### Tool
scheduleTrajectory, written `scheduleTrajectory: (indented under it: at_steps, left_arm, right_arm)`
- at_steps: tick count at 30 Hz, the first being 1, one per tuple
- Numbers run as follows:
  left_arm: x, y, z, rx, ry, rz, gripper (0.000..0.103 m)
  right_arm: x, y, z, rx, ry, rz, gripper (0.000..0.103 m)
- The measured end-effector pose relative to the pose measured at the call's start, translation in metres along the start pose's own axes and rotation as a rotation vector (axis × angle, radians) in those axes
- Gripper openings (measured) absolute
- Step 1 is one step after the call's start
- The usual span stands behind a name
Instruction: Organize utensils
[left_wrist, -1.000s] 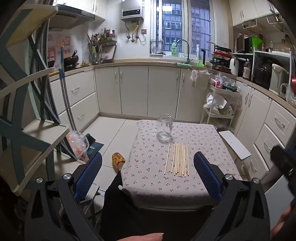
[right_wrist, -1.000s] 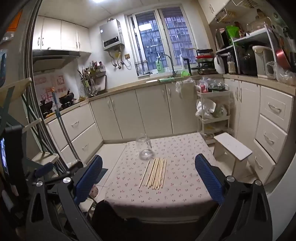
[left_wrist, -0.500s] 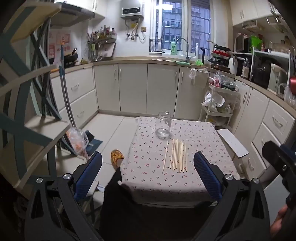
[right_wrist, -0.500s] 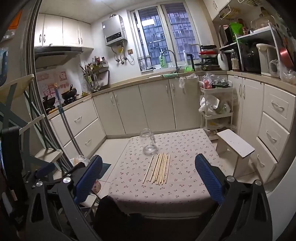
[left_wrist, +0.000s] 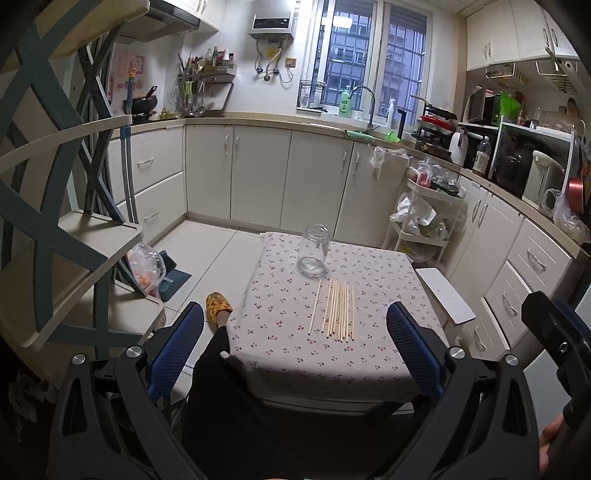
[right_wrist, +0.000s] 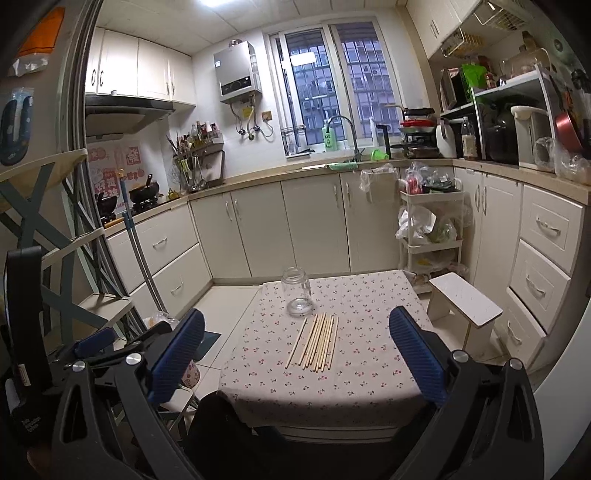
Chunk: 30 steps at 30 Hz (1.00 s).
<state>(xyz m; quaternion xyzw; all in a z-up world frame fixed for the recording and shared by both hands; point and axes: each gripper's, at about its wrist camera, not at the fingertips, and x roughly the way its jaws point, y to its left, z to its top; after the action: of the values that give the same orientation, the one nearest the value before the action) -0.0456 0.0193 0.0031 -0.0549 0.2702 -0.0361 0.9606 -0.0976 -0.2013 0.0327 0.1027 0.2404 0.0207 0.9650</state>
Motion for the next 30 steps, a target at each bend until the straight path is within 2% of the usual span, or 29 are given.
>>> scheduleTrajectory:
  at_steps: [8,30]
  left_arm:
    - [-0.012,-0.003,0.001,0.014,-0.011,-0.006,0.095]
    - [-0.014,-0.002,0.001,0.025,-0.015,0.001,0.095]
  right_arm:
    - [-0.009,-0.002,0.001,-0.007,-0.013,0.002,0.096]
    - [-0.014,-0.003,0.000,-0.006,-0.023,0.006,0.096]
